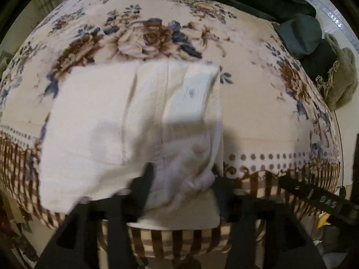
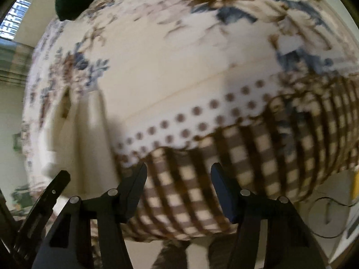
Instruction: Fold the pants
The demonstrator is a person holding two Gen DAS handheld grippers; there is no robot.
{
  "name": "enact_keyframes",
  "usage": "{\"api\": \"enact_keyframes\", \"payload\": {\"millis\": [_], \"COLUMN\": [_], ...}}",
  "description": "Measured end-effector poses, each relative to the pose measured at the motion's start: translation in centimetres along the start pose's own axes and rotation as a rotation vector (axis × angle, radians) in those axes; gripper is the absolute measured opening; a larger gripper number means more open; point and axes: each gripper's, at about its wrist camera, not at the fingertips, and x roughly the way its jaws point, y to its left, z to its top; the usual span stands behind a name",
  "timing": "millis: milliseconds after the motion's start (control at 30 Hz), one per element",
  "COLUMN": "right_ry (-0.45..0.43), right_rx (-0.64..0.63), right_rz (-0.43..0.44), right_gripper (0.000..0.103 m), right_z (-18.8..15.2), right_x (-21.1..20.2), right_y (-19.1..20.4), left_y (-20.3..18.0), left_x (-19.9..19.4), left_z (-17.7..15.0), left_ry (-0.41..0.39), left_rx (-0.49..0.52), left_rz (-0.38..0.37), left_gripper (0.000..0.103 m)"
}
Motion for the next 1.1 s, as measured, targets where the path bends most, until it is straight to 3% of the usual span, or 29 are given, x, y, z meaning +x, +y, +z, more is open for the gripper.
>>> {"api": "enact_keyframes", "payload": {"millis": [100, 200, 400, 600, 667, 700, 733, 767, 933, 1100], "right_ry": [0.010, 0.050, 0.132, 0.121, 0.056, 0.030, 0.001, -0.020, -0.107, -0.125], "right_rx": [0.018, 0.019, -0.041, -0.057, -0.098, -0.135, -0.170, -0.208, -0.199, -0.080], "right_rz": [0.145, 0.292, 0.383, 0.369, 0.377, 0.348, 0.326, 0.294, 0.258, 0.224], "right_gripper": [0.062, 0.066, 0.066, 0.064, 0.036, 0.034, 0.020, 0.015, 0.011, 0.011], "right_z": [0.2, 0.7, 1.8, 2.6, 2.4, 2.1, 1.6, 1.2, -0.1, -0.6], "right_x": [-0.2, -0.1, 3.6, 8.4, 8.4, 8.2, 7.9, 7.5, 3.5, -0.4], "right_y": [0.7, 2.4, 7.6, 10.8, 12.0, 12.8, 13.7, 14.5, 13.9, 7.8], "left_y": [0.4, 2.8, 11.4, 17.6, 18.5, 18.7, 18.9, 19.0, 19.1, 18.6], "left_x": [-3.1, -6.4, -7.3, -5.7, -5.6, -5.7, -5.7, -5.7, -5.9, -5.8], "left_z": [0.7, 1.3, 1.5, -0.3, -0.6, -0.7, -0.8, -0.8, -0.1, 1.5], "left_ry": [-0.082, -0.166, -0.155, -0.110, -0.119, -0.126, -0.133, -0.140, -0.145, -0.151], "left_rx": [-0.003, -0.051, -0.209, -0.311, -0.317, -0.317, -0.321, -0.327, -0.350, -0.346], "left_rz": [0.012, 0.042, 0.164, 0.262, 0.282, 0.290, 0.288, 0.272, 0.221, 0.111], "left_gripper": [0.070, 0.071, 0.071, 0.071, 0.071, 0.071, 0.071, 0.071, 0.071, 0.071]}}
